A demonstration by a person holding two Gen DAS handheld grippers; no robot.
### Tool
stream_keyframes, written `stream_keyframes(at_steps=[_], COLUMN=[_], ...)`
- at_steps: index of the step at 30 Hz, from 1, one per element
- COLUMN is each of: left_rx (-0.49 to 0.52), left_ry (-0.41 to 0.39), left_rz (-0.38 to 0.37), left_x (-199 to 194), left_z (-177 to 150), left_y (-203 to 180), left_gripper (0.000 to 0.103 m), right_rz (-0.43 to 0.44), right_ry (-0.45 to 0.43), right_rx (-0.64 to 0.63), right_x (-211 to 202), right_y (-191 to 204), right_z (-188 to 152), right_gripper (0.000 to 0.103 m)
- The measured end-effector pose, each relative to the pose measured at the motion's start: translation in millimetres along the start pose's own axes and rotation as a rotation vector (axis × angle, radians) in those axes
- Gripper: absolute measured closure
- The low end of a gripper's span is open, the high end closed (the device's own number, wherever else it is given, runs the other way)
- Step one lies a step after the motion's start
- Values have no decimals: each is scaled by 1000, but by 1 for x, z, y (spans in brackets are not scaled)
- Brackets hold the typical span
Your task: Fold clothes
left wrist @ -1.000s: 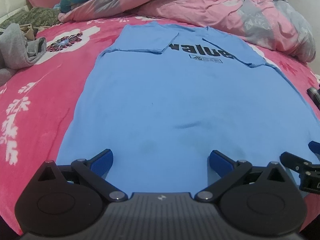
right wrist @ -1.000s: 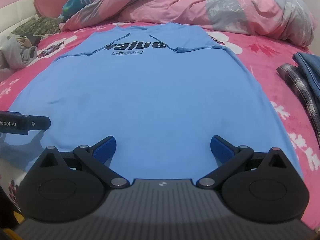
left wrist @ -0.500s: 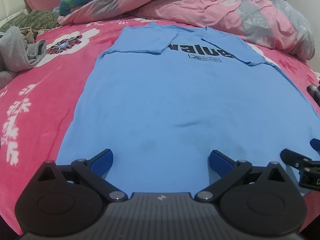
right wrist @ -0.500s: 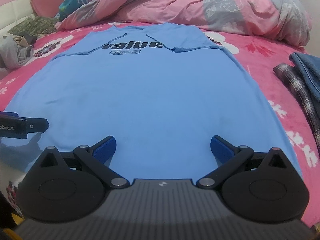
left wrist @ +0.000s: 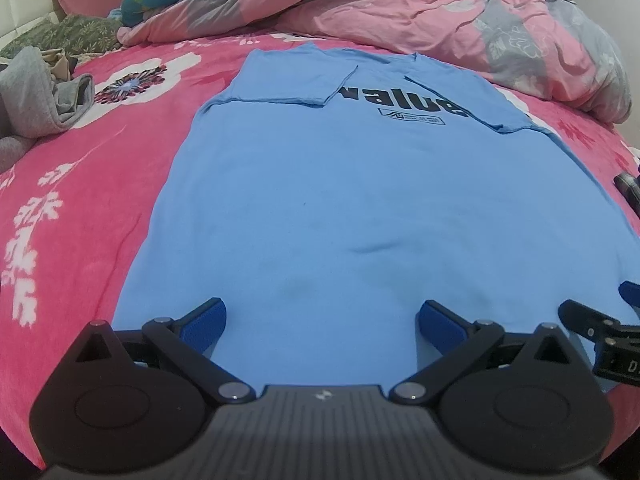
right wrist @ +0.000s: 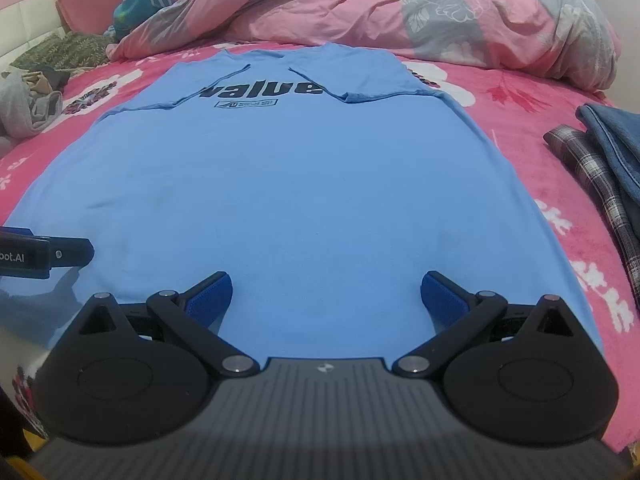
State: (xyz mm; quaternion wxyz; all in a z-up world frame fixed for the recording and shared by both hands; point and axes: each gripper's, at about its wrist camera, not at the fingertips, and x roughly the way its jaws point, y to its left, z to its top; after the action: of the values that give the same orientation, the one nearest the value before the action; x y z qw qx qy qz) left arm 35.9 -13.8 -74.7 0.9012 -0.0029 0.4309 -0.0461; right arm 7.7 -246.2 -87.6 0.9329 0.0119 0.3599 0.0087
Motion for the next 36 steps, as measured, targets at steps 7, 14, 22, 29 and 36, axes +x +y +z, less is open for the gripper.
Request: stream_keyframes(at_steps=[7, 14, 22, 29, 36], left_rx=[-5, -10, -19, -20, -21], left_ry=[6, 14, 29, 31, 29], left_rz=[4, 6, 9, 13, 16], left_x=[0, 1, 1, 2, 1], left_z=[1, 2, 4, 4, 3], left_y=[0, 0, 1, 0, -1], left_gripper=[0, 0, 0, 0, 0], right_rz=[-2, 2, -4, -18, -21], right_ry=[-6, -15, -11, -25, -38], right_rx=[3, 5, -4, -14, -14], right_x=[0, -1, 0, -1, -1], right_y=[0, -1, 1, 5, 5], right_z=[-1, -3, -1, -3, -6], right_gripper=[1, 1, 1, 1, 1])
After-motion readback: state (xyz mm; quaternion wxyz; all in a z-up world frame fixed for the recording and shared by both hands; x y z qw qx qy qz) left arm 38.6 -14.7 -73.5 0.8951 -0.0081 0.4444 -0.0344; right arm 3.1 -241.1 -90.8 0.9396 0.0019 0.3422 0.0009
